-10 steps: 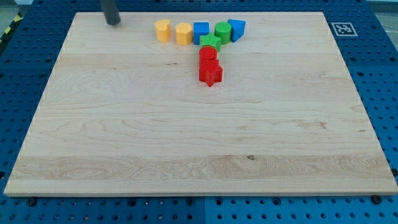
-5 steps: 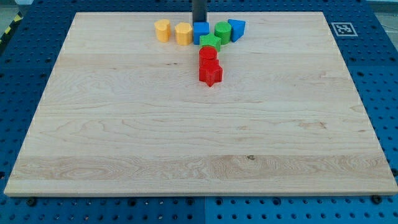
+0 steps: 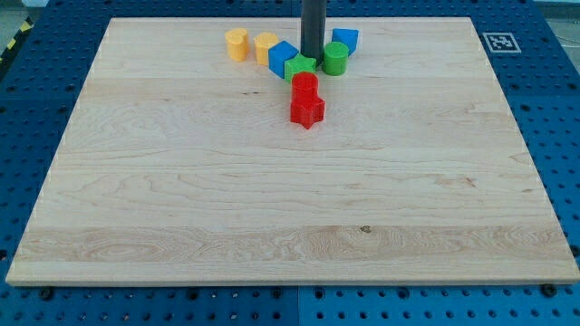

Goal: Push the green circle away from the group of blocks

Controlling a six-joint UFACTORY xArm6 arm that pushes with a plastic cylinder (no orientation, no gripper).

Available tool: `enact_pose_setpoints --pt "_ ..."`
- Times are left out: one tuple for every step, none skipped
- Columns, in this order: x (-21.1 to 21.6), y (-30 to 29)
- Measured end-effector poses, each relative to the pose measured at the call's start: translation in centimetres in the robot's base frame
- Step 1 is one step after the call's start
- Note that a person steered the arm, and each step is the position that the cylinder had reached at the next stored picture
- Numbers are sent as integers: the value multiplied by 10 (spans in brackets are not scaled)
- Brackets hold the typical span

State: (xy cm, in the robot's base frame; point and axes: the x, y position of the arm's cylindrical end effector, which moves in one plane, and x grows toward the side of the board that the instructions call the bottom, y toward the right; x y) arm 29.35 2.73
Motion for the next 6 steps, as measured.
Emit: enact_pose_setpoints --pt "-10 0" --pt "-17 3" --pt "-7 35" --pt "20 78" --pt "29 94" --pt "14 70"
